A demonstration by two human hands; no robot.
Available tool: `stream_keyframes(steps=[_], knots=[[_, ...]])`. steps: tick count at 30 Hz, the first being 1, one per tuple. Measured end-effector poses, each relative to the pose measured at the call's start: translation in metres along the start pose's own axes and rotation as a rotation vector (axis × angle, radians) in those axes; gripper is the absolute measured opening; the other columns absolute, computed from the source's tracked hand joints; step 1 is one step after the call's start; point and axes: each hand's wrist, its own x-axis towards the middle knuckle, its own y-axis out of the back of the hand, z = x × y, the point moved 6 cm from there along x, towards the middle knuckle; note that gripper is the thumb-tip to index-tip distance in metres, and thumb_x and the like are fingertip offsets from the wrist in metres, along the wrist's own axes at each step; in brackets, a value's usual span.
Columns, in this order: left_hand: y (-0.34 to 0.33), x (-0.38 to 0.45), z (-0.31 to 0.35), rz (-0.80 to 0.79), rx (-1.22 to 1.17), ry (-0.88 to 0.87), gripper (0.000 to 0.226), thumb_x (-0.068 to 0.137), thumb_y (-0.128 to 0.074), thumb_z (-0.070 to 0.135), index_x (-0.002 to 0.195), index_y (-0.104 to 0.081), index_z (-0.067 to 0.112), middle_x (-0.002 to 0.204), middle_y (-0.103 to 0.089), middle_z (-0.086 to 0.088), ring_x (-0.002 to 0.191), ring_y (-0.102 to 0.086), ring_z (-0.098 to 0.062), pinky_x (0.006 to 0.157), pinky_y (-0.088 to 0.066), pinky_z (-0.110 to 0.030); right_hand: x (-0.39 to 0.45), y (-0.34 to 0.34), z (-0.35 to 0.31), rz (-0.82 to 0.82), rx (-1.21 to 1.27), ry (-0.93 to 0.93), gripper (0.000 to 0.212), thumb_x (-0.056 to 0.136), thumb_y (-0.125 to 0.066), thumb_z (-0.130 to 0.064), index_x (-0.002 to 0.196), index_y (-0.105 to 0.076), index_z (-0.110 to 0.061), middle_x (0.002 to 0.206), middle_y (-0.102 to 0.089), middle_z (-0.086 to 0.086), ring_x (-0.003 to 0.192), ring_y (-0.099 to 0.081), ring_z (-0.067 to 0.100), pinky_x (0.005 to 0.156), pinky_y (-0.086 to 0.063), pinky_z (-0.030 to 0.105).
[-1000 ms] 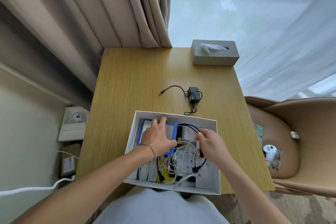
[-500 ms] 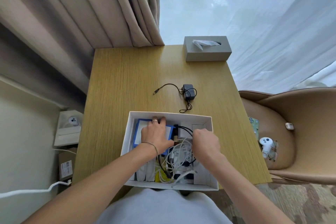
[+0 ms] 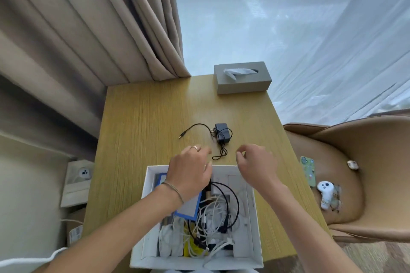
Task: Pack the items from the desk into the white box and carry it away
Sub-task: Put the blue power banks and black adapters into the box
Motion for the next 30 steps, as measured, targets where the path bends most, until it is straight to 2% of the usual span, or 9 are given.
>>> stream_keyframes(steps=[6, 9, 12, 15, 18, 21, 23, 26, 30], knots=[[-0.037, 0.082, -0.015, -0.158, -0.164, 0.249, 0.031, 0.09, -0.053, 0.032, 0.119, -0.06, 0.028, 0.098, -0.067, 0.004, 0.088, -0.063, -0.018, 0.068, -0.046, -0.029, 0.046, 0.005, 0.025, 0.012, 0.147, -0.097, 0.024, 0.095, -0.054, -0.027, 0.102, -0.077, -0.022, 0.093, -0.076, -0.002, 0.078, -0.068, 0.019, 0.063, -0.05, 0.03], [-0.066, 0.108, -0.017, -0.205, -0.073, 0.283, 0.035, 0.089, -0.053, 0.035, 0.122, -0.055, 0.026, 0.1, -0.067, 0.0, 0.088, -0.063, -0.022, 0.068, -0.05, -0.033, 0.062, 0.0, 0.036, -0.01, 0.172, -0.121, 0.024, 0.094, -0.054, -0.025, 0.102, -0.077, -0.023, 0.093, -0.076, -0.003, 0.075, -0.068, 0.017, 0.057, -0.042, 0.026], [-0.094, 0.127, -0.018, -0.258, 0.04, 0.32, 0.04, 0.088, -0.053, 0.043, 0.123, -0.05, 0.024, 0.099, -0.065, -0.002, 0.086, -0.062, -0.024, 0.064, -0.046, -0.033, 0.073, -0.005, 0.046, -0.033, 0.179, -0.144, 0.024, 0.094, -0.053, -0.025, 0.102, -0.076, -0.024, 0.088, -0.075, -0.006, 0.069, -0.065, 0.014, 0.053, -0.037, 0.025], [-0.121, 0.141, -0.02, -0.307, 0.058, 0.373, 0.05, 0.087, -0.056, 0.049, 0.128, -0.044, 0.024, 0.122, -0.057, -0.01, 0.099, -0.061, -0.029, 0.07, -0.043, -0.034, 0.079, -0.012, 0.053, -0.064, 0.195, -0.15, 0.024, 0.094, -0.053, -0.026, 0.102, -0.075, -0.026, 0.085, -0.071, -0.008, 0.069, -0.063, 0.013, 0.051, -0.036, 0.024], [-0.141, 0.156, -0.02, -0.282, 0.057, 0.411, 0.059, 0.086, -0.06, 0.052, 0.135, -0.041, 0.024, 0.143, -0.04, -0.014, 0.109, -0.059, -0.03, 0.075, -0.043, -0.036, 0.08, -0.019, 0.059, -0.092, 0.18, -0.145, 0.024, 0.094, -0.052, -0.027, 0.102, -0.075, -0.027, 0.091, -0.074, -0.006, 0.075, -0.065, 0.015, 0.06, -0.045, 0.028], [-0.157, 0.168, -0.017, -0.303, 0.082, 0.455, 0.072, 0.083, -0.06, 0.061, 0.14, -0.037, 0.024, 0.141, -0.04, -0.012, 0.112, -0.058, -0.03, 0.081, -0.046, -0.038, 0.075, -0.025, 0.066, -0.11, 0.194, -0.153, 0.023, 0.095, -0.052, -0.028, 0.101, -0.075, -0.027, 0.091, -0.075, -0.005, 0.082, -0.069, 0.018, 0.07, -0.056, 0.034], [-0.165, 0.172, -0.018, -0.331, 0.111, 0.477, 0.077, 0.079, -0.065, 0.063, 0.139, -0.036, 0.024, 0.136, -0.043, -0.011, 0.112, -0.057, -0.03, 0.08, -0.045, -0.038, 0.072, -0.027, 0.072, -0.112, 0.216, -0.161, 0.023, 0.096, -0.052, -0.027, 0.101, -0.075, -0.026, 0.089, -0.074, -0.007, 0.08, -0.068, 0.015, 0.069, -0.056, 0.033], [-0.173, 0.172, -0.018, -0.381, 0.111, 0.467, 0.069, 0.076, -0.074, 0.05, 0.13, -0.042, 0.021, 0.13, -0.045, -0.01, 0.108, -0.058, -0.029, 0.073, -0.042, -0.035, 0.067, -0.027, 0.082, -0.101, 0.237, -0.168, 0.023, 0.096, -0.053, -0.024, 0.102, -0.075, -0.025, 0.079, -0.065, -0.013, 0.066, -0.059, 0.004, 0.054, -0.042, 0.022], [-0.168, 0.171, -0.021, -0.353, -0.006, 0.438, 0.064, 0.073, -0.078, 0.038, 0.125, -0.043, 0.023, 0.126, -0.047, -0.009, 0.092, -0.058, -0.026, 0.068, -0.048, -0.032, 0.066, -0.026, 0.093, -0.107, 0.263, -0.176, 0.024, 0.098, -0.052, -0.024, 0.106, -0.075, -0.023, 0.082, -0.064, -0.014, 0.068, -0.058, 0.003, 0.052, -0.037, 0.019]])
